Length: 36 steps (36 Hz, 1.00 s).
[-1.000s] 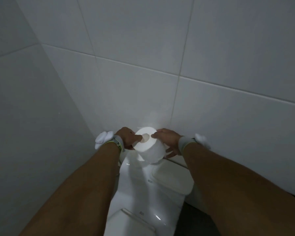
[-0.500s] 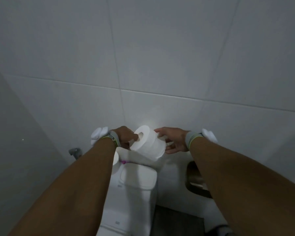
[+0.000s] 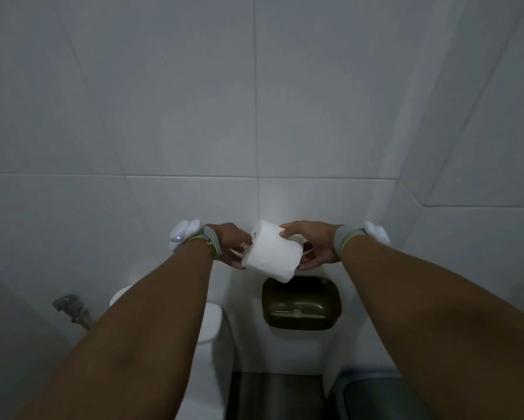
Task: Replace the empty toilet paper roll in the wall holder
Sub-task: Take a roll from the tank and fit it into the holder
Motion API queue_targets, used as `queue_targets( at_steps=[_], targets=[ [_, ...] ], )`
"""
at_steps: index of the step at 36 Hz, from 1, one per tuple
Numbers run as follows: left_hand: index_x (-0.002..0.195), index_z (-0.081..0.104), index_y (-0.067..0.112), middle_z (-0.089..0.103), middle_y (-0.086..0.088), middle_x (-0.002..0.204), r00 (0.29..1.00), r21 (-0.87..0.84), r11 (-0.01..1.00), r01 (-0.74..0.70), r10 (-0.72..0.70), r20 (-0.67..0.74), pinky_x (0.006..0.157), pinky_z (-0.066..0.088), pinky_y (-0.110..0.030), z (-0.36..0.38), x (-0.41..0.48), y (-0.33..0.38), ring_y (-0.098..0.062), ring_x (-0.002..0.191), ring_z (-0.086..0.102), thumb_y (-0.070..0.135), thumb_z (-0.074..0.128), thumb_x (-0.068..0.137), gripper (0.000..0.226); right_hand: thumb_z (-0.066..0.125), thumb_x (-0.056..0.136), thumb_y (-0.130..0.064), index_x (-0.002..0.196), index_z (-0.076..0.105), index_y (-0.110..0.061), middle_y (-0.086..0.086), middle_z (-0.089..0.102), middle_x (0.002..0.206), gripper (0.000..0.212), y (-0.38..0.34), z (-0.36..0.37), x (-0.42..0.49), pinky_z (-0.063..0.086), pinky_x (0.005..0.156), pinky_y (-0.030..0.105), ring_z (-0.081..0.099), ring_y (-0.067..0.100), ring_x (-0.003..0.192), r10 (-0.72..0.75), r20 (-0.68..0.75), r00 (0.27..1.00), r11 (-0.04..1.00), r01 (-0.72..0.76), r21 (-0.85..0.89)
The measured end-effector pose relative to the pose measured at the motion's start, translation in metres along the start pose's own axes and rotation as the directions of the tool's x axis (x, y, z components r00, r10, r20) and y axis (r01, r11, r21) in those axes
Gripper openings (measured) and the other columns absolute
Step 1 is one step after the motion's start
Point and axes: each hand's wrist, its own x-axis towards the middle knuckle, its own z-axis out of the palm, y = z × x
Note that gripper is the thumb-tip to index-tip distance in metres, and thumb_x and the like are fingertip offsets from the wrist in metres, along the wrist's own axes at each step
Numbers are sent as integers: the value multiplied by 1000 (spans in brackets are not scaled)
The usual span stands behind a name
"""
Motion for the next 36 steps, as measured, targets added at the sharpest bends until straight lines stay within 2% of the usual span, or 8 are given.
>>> queue_targets(
  at_steps=[4,7,9,14,18,25,33,36],
  targets=[
    [121,42,10,47,-27,131,985,-117,988,103,-85,149,79,53,-51,23,-9,11,-45,104,55,41,48,93,43,62,87,-31,135,47,-23,10,50,98,51,12,-15,-7,57,73,41,57,27,82,43,-54,998,999,-42,29],
    [120,48,12,52,-18,123,965,-21,996,90,-82,247,76,56,-44,31,-15,16,-39,104,56,63,51,85,61,62,87,-33,128,41,-18,12,50,97,49,16,-20,-7,56,86,45,57,28,88,90,-78,993,996,-88,32],
    [122,51,14,52,-15,119,960,57,997,60,-73,270,78,57,-43,37,-16,16,-37,103,57,53,61,84,56,62,86,-33,124,39,-18,13,49,98,48,19,-22,-7,55,86,45,57,29,90,112,-81,990,993,-110,33],
    [144,36,12,44,-19,139,957,132,987,91,-123,262,79,59,-44,44,-5,6,-41,114,56,21,74,79,75,65,84,-32,125,37,-18,14,49,100,52,27,-27,-3,54,83,44,56,31,95,153,-77,985,988,-152,23],
    [139,44,11,50,-9,135,970,208,976,71,-116,215,83,56,-44,44,1,-1,-31,119,53,22,79,76,72,65,83,-32,128,39,-17,14,50,100,54,33,-29,4,54,82,40,57,30,92,169,-84,982,985,-171,-14],
    [125,58,12,66,-3,105,977,225,974,5,-52,207,88,50,-38,47,10,-9,-17,93,63,38,71,83,51,64,84,-37,111,49,-15,8,50,88,38,48,-28,20,47,59,26,50,20,72,150,-128,980,989,-150,13],
    [107,61,7,62,-4,82,990,177,984,3,-27,136,73,49,-30,55,19,-16,-16,72,60,52,58,89,48,60,85,-37,86,51,-18,7,49,82,21,65,-31,26,44,62,26,46,16,64,105,-183,978,994,-100,33],
    [98,61,6,59,-5,76,992,150,989,11,-30,119,69,46,-29,58,23,-14,-16,67,56,54,56,89,48,60,88,-36,94,51,-16,6,49,82,23,68,-35,28,46,63,26,47,15,66,76,-200,977,995,-61,81]
  ],
)
